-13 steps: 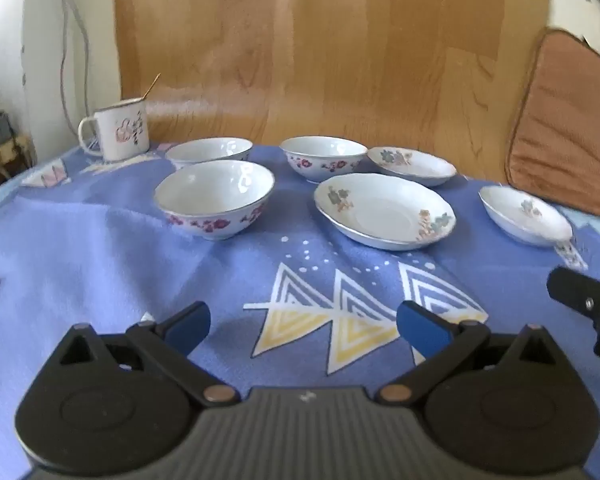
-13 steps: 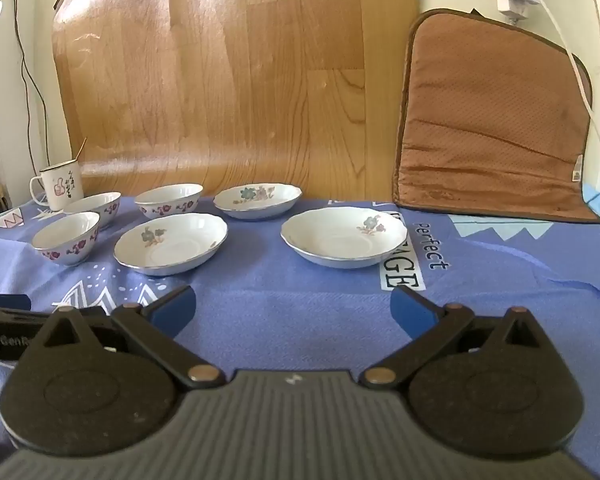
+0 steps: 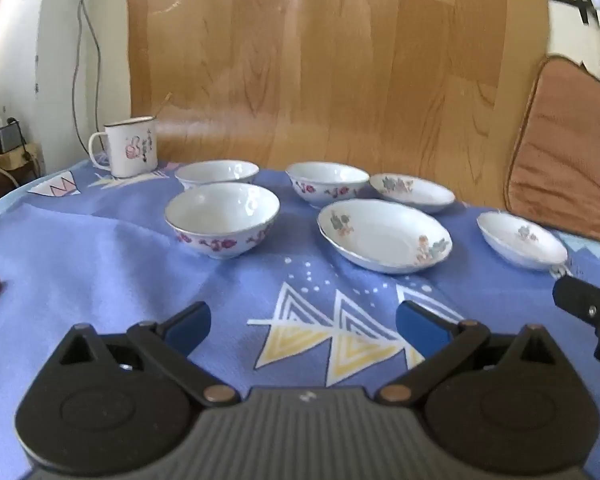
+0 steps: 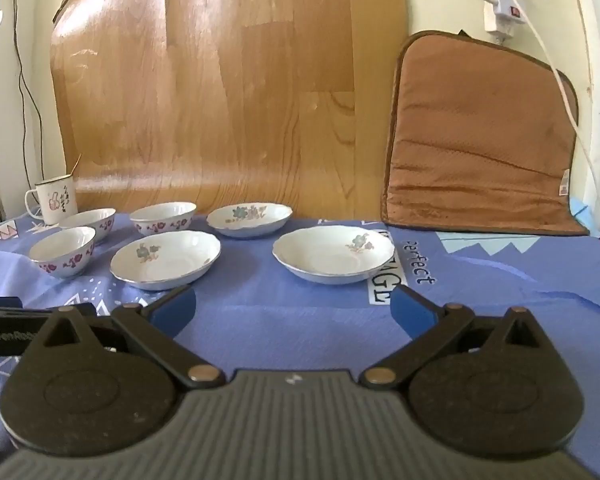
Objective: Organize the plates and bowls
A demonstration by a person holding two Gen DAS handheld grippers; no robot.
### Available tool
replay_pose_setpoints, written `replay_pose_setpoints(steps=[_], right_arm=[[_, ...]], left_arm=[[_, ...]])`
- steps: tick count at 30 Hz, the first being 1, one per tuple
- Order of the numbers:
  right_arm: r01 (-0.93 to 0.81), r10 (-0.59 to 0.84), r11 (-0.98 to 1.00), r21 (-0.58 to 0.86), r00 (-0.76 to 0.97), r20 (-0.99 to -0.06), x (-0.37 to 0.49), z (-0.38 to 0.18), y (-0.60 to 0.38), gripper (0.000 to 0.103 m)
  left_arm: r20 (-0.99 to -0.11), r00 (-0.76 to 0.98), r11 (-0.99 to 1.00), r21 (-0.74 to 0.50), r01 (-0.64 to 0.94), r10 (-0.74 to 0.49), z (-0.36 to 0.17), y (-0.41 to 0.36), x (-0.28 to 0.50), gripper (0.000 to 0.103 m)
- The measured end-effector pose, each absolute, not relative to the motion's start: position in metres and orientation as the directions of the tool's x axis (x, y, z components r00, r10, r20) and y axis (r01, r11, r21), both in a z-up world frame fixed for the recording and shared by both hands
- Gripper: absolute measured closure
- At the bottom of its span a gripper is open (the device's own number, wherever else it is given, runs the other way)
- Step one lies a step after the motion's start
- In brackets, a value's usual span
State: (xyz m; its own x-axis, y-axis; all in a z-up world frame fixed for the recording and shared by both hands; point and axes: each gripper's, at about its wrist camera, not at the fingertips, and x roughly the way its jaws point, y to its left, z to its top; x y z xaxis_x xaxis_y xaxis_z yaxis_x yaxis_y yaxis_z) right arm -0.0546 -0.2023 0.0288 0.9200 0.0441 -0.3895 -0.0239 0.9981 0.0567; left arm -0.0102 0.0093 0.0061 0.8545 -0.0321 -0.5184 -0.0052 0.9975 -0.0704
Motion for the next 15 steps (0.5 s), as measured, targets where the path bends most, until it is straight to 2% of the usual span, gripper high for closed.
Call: replay_pose_setpoints(steps=[2,7,15], right_arm=[[-0.016,0.034,0.998,0.055,0.93,-0.365,-0.058,0.028,-0.202,0.0],[0.023,-0.004,0.998,0.056,0.95,-0.312,-0.066,0.03,-0.204,0.0],[0.146,-0.138,0.989,0.028,0.97,-0.201,-0.083,0.033,-0.205,0.0]], left_arm=[[-0.496,0.868,0.997,-0.08,-0.018,-0.024,0.007,0.011,-0.013,0.001],[-0.442,0.897,0.999,-0.015,-0.032,0.022,0.01,0.004,-0.023,0.004],[-0.372,0.926,0.998,0.044,-0.051,0.064,0.013,-0.004,-0.034,0.004]])
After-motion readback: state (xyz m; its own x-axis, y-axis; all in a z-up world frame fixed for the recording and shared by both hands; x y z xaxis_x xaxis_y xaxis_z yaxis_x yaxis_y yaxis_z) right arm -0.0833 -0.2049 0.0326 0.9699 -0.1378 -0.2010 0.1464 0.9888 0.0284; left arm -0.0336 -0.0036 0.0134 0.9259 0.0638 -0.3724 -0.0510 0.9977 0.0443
